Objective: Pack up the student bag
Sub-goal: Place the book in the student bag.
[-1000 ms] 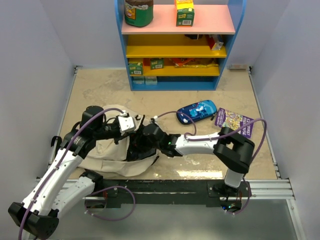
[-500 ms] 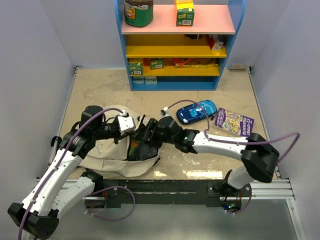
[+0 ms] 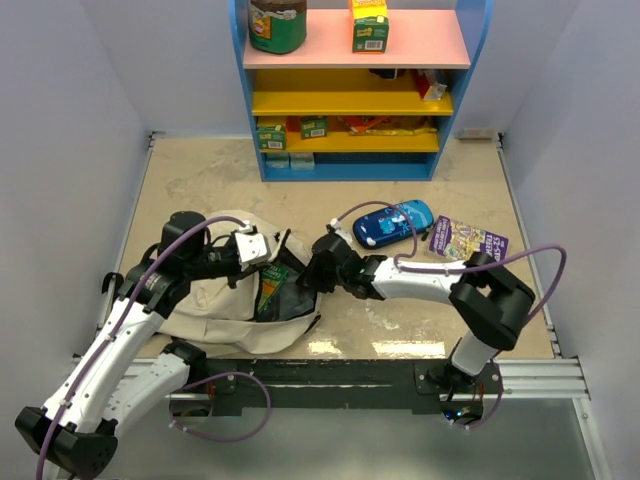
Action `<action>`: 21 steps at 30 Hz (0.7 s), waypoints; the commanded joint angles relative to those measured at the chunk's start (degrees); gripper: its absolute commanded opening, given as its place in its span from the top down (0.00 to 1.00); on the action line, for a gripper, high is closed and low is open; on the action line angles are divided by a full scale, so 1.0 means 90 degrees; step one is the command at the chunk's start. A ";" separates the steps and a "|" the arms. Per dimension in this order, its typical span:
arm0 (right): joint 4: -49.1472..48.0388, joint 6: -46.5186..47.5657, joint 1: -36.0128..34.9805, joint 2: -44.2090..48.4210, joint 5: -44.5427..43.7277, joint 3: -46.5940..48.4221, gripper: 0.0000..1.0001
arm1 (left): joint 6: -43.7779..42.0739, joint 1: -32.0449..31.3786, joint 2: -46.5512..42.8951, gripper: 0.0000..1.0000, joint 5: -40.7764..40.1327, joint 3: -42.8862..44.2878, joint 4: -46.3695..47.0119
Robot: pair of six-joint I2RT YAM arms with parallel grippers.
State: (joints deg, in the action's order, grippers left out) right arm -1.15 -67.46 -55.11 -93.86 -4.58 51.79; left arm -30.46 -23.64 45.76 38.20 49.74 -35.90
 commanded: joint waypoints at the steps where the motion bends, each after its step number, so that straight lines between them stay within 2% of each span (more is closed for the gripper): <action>1: -0.0087 0.0123 -0.0107 -0.0409 -0.0087 0.0446 1.00 | 0.0132 -0.0010 -0.0084 1.00 0.0453 0.0226 0.0551; 13: -0.0634 -0.0072 -0.0828 -0.2098 0.0381 0.1969 1.00 | 0.0015 -0.0010 -0.0006 1.00 0.0687 0.0314 0.0581; 16: -0.0947 0.0034 -0.1082 -0.2149 0.0412 0.2145 1.00 | -0.0004 -0.0020 0.0004 1.00 0.0707 0.0304 0.0590; 19: -0.0499 0.0239 -0.1016 -0.1907 0.0188 0.2166 1.00 | -0.0014 -0.0010 -0.0016 1.00 0.0698 0.0284 0.0552; 20: -0.0343 0.0337 -0.0938 -0.1769 0.0071 0.1943 0.83 | -0.0034 -0.0010 -0.0054 1.00 0.0688 0.0265 0.0551; 21: -0.0225 0.0367 -0.0831 -0.1536 -0.0134 0.1748 0.73 | -0.0053 -0.0010 -0.0065 1.00 0.0678 0.0236 0.0513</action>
State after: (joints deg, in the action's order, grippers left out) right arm -2.76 -66.46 -62.02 -114.26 -3.49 67.79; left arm -29.74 -23.44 45.69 39.29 49.74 -37.43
